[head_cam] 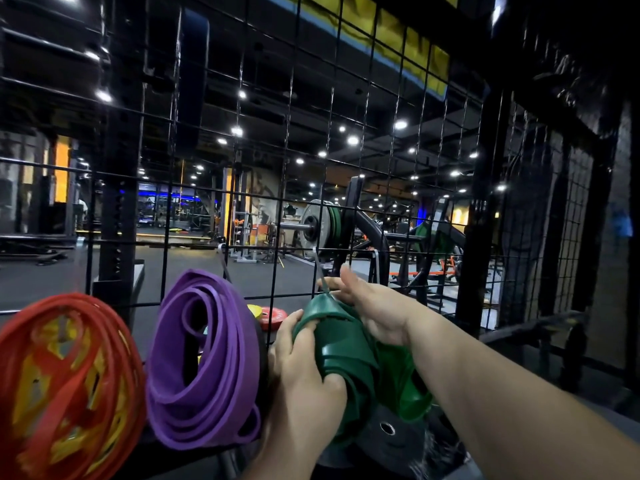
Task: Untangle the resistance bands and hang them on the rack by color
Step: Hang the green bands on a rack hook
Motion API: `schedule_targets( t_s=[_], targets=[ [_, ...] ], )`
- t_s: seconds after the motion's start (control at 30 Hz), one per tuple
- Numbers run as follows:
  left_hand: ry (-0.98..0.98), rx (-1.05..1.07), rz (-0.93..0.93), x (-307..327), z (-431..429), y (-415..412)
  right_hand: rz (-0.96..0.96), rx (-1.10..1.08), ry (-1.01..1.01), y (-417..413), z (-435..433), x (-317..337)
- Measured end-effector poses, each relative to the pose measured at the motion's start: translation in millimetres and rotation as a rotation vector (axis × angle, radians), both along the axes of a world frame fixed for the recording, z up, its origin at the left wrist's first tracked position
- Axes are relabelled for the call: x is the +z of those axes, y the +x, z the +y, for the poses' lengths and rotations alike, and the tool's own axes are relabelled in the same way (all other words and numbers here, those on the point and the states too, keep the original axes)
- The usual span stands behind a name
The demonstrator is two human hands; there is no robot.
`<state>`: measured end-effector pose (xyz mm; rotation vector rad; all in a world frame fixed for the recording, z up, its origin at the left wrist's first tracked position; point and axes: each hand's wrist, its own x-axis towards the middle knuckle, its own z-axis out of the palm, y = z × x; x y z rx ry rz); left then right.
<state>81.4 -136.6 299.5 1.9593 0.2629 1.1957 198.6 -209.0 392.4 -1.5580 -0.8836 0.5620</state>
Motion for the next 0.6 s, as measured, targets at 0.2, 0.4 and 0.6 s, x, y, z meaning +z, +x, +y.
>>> schedule_targets(
  t_s=[0.2,0.4,0.6],
  targets=[
    [0.011,0.006,-0.013,-0.5,-1.5,-0.6,0.018,-0.128,0.021,2.7,4.1,-2.3],
    [0.068,-0.04,-0.035,-12.8,7.2,1.5,-0.031,-0.138,-0.015,-0.1,7.9,-3.4],
    [0.06,-0.092,-0.097,-28.1,6.1,-0.3,-0.108,-0.131,-0.04,-6.2,7.7,-7.3]
  ],
)
